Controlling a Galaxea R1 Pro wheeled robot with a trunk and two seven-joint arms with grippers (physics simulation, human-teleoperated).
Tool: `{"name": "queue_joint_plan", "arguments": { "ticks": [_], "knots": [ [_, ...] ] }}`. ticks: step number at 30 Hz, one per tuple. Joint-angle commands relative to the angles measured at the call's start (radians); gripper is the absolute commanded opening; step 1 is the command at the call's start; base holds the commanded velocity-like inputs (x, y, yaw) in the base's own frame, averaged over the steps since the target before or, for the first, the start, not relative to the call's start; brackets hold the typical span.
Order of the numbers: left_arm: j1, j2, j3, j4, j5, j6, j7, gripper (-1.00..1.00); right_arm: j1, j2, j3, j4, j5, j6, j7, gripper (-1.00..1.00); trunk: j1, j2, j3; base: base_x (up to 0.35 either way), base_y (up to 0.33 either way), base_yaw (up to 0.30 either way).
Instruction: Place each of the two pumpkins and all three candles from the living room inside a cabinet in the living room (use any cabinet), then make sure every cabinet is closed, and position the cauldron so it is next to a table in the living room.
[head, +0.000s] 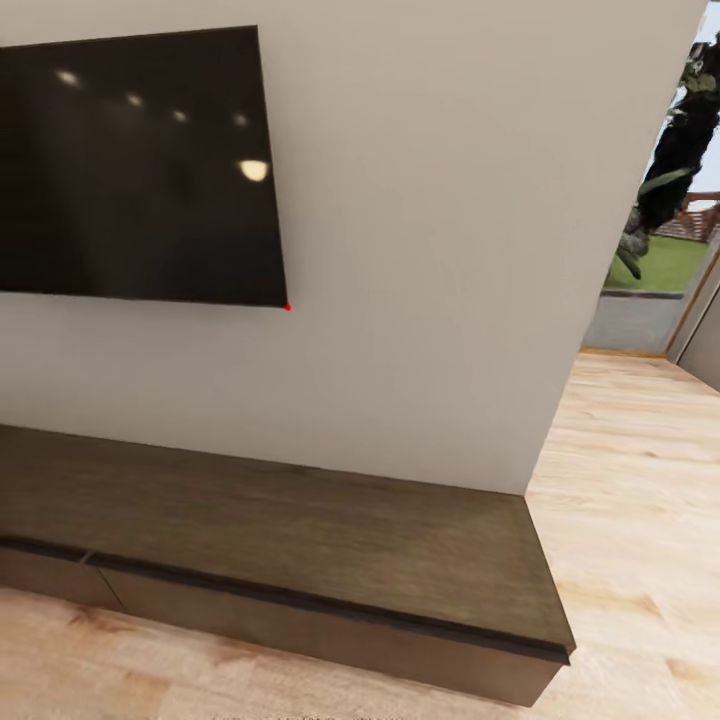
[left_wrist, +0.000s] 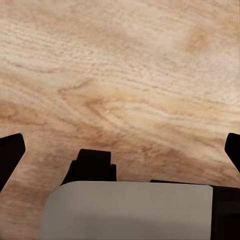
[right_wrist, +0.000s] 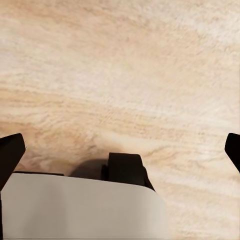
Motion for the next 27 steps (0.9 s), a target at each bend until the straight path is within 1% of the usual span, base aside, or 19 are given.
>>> {"name": "queue_joint_plan", "arguments": {
  "ticks": [1,5,15,27],
  "knots": [
    [0.000,0.000,0.000,0.000,0.000,0.000,0.000,1.00,0.000,0.000,0.000,0.000,0.000,0.000,0.000,1.00,0.000,0.000,-0.002,0.000,0.000,0.128],
    [0.000,0.000,0.000,0.000,0.000,0.000,0.000,1.00,0.001,0.001,0.000,0.001,-0.001,0.001,0.002,1.00,0.000,0.000,-0.008,0.000,0.000,0.069],
    [0.000,0.000,0.000,0.000,0.000,0.000,0.000,1.00,0.007,-0.001,0.000,0.002,-0.005,0.002,0.005,1.00,0.000,0.000,-0.024,0.000,0.000,0.006],
    [0.000,0.000,0.000,0.000,0.000,0.000,0.000,1.00,0.020,-0.006,0.001,0.001,0.009,-0.002,0.003,1.00,0.000,0.000,-0.044,0.000,0.000,0.000]
  ]
}}
